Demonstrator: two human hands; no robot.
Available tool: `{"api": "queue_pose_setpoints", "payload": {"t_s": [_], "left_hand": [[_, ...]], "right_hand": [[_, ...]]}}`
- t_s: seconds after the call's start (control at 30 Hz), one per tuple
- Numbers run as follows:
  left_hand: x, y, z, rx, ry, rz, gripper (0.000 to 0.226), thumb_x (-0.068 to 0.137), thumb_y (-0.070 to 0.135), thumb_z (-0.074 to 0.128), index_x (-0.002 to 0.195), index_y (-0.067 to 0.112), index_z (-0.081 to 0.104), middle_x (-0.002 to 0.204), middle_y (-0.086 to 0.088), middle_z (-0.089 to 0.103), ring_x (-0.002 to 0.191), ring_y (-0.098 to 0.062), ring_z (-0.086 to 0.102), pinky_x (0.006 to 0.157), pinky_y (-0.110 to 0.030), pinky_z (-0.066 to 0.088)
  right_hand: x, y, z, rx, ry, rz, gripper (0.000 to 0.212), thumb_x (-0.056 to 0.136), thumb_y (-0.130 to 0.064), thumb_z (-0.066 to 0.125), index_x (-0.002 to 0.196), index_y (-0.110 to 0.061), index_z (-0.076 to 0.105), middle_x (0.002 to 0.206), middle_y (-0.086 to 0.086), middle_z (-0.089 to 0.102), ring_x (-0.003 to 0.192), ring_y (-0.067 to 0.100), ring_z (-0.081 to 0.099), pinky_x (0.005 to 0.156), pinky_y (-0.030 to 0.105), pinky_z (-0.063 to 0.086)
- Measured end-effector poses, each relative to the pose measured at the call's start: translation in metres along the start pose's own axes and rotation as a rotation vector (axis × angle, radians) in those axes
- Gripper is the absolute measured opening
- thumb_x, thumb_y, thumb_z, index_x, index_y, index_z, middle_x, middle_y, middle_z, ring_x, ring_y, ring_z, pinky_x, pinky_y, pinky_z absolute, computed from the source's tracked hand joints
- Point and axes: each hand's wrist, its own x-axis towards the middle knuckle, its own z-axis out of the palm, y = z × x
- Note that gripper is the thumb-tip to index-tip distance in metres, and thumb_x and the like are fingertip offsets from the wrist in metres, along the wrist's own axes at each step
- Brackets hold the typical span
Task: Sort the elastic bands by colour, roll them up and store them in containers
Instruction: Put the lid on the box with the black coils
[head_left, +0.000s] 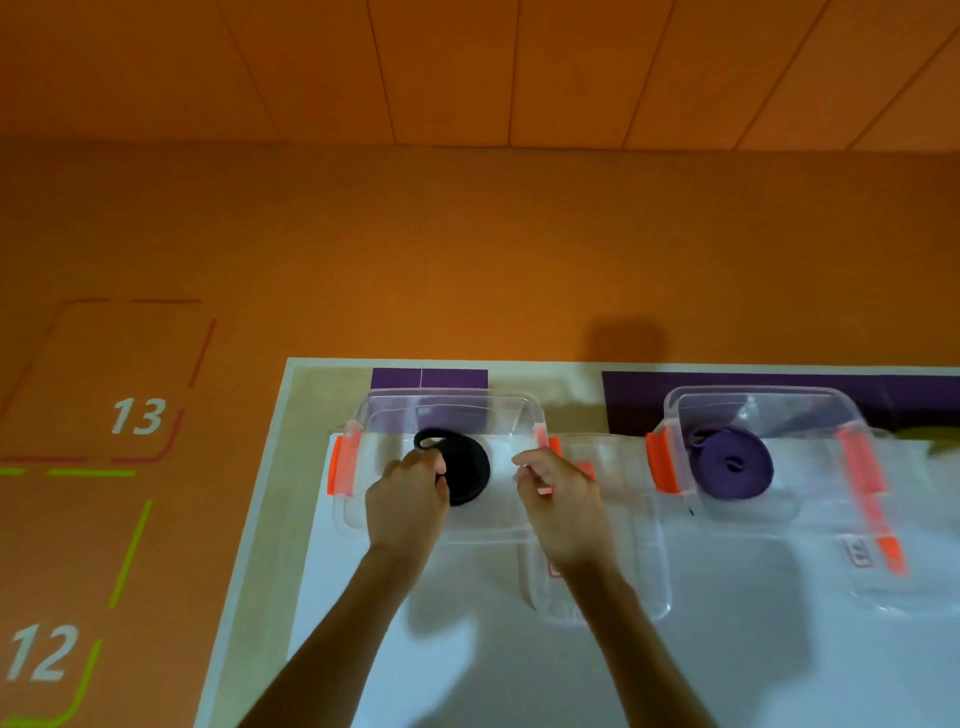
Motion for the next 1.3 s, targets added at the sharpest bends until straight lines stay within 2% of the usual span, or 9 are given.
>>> {"api": "queue_pose_setpoints", "payload": {"t_s": [0.1,0.2,0.27,0.37,0.6,0.77,0.87,0.97,1.3], "left_hand": [[-0.031,0.006,-0.012,0.092,0.028,0.071,0.016,0.100,0.019,0.062,0.106,0.018,0.076,0.091,-0.001,0.075,0.077,-0.021,0.068,0.064,-0.032,0.058],[-0.057,0.005,-0.013,0.097,0.081,0.088,0.007,0.088,0.011,0.077,0.094,0.013,0.079,0.084,-0.005,0.074,0.072,-0.027,0.069,0.064,-0.036,0.056],[-0.071,0.004,-0.012,0.076,0.092,0.106,0.012,0.082,0.009,0.083,0.094,0.012,0.082,0.091,-0.006,0.078,0.077,-0.029,0.074,0.067,-0.038,0.060],[-0.084,-0.001,-0.008,0.058,0.108,0.124,0.020,0.078,0.007,0.088,0.097,0.012,0.085,0.103,-0.010,0.081,0.089,-0.032,0.078,0.076,-0.043,0.065],[-0.101,-0.023,0.009,0.078,0.083,0.224,0.051,0.077,0.004,0.089,0.126,0.013,0.077,0.122,-0.010,0.077,0.113,-0.035,0.074,0.101,-0.052,0.058],[-0.085,-0.035,0.014,0.125,0.035,0.307,0.066,0.084,0.007,0.082,0.146,0.015,0.063,0.137,-0.011,0.070,0.131,-0.034,0.065,0.117,-0.053,0.045],[-0.081,-0.041,0.019,0.137,-0.023,0.294,0.063,0.094,0.011,0.070,0.155,0.016,0.052,0.145,-0.011,0.063,0.140,-0.032,0.056,0.128,-0.048,0.028],[-0.072,-0.043,0.017,0.164,-0.100,0.288,0.064,0.101,0.022,0.058,0.162,0.021,0.038,0.155,-0.004,0.053,0.148,-0.025,0.044,0.131,-0.044,0.015],[-0.105,-0.061,0.006,0.200,-0.095,0.348,0.078,0.103,0.021,0.051,0.169,0.026,0.010,0.175,-0.006,0.017,0.163,-0.028,0.011,0.131,-0.051,0.013]], "right_hand": [[-0.019,0.027,-0.026,-0.069,0.023,0.050,0.014,0.101,-0.013,0.062,0.103,-0.021,0.073,0.091,-0.016,0.070,0.082,0.002,0.067,0.069,0.009,0.049],[-0.031,0.066,-0.035,-0.183,0.027,0.186,0.013,0.101,-0.012,0.060,0.101,-0.019,0.071,0.096,0.000,0.074,0.086,0.022,0.071,0.069,0.031,0.054],[-0.033,0.091,-0.033,-0.260,-0.014,0.296,0.017,0.101,-0.017,0.061,0.116,-0.018,0.068,0.110,0.006,0.072,0.096,0.026,0.071,0.076,0.033,0.055],[-0.026,0.118,-0.024,-0.358,-0.144,0.420,0.045,0.102,-0.031,0.062,0.142,-0.016,0.051,0.131,0.009,0.059,0.112,0.029,0.065,0.085,0.037,0.054],[-0.016,0.151,0.007,-0.433,-0.024,0.421,0.047,0.107,-0.026,0.054,0.150,-0.015,0.040,0.133,0.013,0.059,0.114,0.030,0.064,0.095,0.048,0.058],[-0.008,0.149,0.012,-0.426,-0.034,0.478,0.081,0.095,-0.028,0.072,0.159,-0.009,0.025,0.135,0.020,0.058,0.117,0.037,0.065,0.097,0.049,0.057],[-0.022,0.144,0.010,-0.441,-0.033,0.501,0.062,0.087,-0.027,0.079,0.136,-0.012,0.045,0.116,0.012,0.065,0.099,0.029,0.069,0.085,0.045,0.062],[-0.046,0.136,0.004,-0.463,-0.003,0.531,0.051,0.081,-0.029,0.084,0.116,-0.018,0.050,0.107,0.006,0.067,0.090,0.026,0.069,0.080,0.043,0.062],[-0.176,0.087,-0.021,-0.452,0.080,0.620,0.057,0.075,-0.032,0.082,0.124,-0.024,0.053,0.106,0.000,0.071,0.081,0.021,0.067,0.071,0.033,0.054]]}}
